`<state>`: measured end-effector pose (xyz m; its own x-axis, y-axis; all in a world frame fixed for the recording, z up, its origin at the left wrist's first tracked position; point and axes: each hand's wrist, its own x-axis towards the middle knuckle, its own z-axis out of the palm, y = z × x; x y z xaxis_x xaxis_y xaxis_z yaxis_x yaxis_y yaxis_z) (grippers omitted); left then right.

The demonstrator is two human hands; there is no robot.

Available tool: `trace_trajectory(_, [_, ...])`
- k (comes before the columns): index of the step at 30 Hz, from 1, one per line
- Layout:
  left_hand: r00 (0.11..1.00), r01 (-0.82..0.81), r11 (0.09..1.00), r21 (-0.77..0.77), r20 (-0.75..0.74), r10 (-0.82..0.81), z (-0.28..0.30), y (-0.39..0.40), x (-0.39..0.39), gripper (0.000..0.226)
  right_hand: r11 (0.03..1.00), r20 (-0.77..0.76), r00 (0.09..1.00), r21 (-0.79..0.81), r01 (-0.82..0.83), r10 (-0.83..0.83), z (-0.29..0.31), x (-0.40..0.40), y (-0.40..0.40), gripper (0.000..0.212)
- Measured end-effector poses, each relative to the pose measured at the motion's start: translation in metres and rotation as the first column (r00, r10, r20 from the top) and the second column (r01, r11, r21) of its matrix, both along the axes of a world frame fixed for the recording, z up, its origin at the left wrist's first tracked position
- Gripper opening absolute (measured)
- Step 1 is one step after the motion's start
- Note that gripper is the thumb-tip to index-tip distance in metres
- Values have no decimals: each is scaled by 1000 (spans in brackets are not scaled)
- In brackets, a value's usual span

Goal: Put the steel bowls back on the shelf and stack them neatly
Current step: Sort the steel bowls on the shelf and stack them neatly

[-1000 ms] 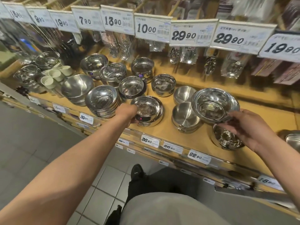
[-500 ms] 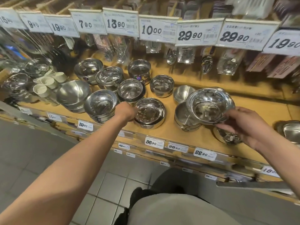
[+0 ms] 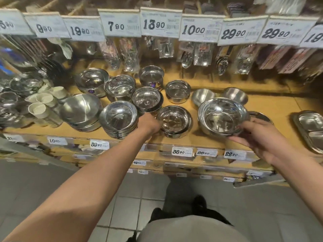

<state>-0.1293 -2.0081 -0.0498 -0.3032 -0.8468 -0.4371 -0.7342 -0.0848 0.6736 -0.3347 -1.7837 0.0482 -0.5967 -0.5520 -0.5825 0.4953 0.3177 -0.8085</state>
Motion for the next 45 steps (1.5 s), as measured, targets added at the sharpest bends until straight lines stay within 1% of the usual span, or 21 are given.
trace_trajectory(2, [993,89,991,-101,82,-80,4,0,2,35,1000,7,1000,5,15,-15,2,11,5,25])
trace_trajectory(4, [989,116,982,-148,109,-100,7,-2,1,32,1000,-1,1000,12,26,-26,2,20,9,10])
trace_trajectory(5, [989,118,980,-159,112,-101,8,-4,0,28,1000,-12,1000,13,28,-28,2,24,11,7])
trace_trajectory(7, [987,123,978,-167,126,-103,10,-4,-3,19,999,-38,999,20,33,-32,1,28,13,13])
trace_trajectory(9, [984,129,979,-158,143,-107,9,-5,-5,18,998,-38,999,40,41,-39,-1,30,16,22])
trace_trajectory(10, [983,129,979,-159,149,-105,8,-6,-6,20,998,-33,999,45,44,-43,-3,30,16,26])
trace_trajectory(12, [983,112,981,-161,160,-86,5,-8,-8,32,997,-24,998,51,54,-53,-5,30,15,31])
trace_trajectory(13, [984,101,981,-166,164,-73,4,-8,-8,37,997,-21,998,51,56,-55,-6,30,14,30])
trace_trajectory(15, [986,75,982,-175,162,-47,3,-9,-10,39,997,-14,998,46,58,-58,-6,29,12,27])
trace_trajectory(17, [990,26,984,-176,144,-1,4,-10,-13,34,998,-11,998,42,55,-55,-6,28,8,20])
trace_trajectory(20, [992,-5,983,-181,125,28,15,-6,-16,8,998,1,999,32,51,-51,-6,24,1,16])
trace_trajectory(25, [994,-39,982,-186,95,58,26,0,-19,21,1000,56,998,1,18,-18,-9,13,-10,18])
trace_trajectory(29, [994,-70,983,-172,68,83,32,3,-22,12,1000,91,996,-14,-19,21,-5,1,-15,26])
trace_trajectory(31, [993,-116,985,-127,14,119,34,4,-23,11,999,102,995,-38,-10,14,-1,-8,-15,24])
trace_trajectory(33, [985,-170,983,-69,-49,167,37,3,-23,15,999,110,994,-51,-7,12,2,-19,-14,26])
trace_trajectory(35, [976,-200,978,-54,-97,194,44,2,-23,19,999,97,995,-49,-5,10,5,-32,-10,32])
trace_trajectory(38, [959,-235,972,-25,-170,228,58,2,-22,23,997,62,997,-61,40,-37,10,-56,0,36])
trace_trajectory(40, [954,-243,970,-15,-183,236,67,3,-24,19,992,46,994,-75,99,-95,13,-74,10,34])
trace_trajectory(42, [957,-225,974,9,-187,223,75,5,-29,12,980,39,984,-94,175,-172,16,-89,24,22])
trace_trajectory(44, [954,-196,979,63,-220,205,81,9,-38,11,961,35,968,-112,252,-250,17,-100,39,6])
trace_trajectory(45, [952,-177,981,78,-238,191,83,13,-44,12,951,33,958,-121,285,-283,17,-104,48,4])
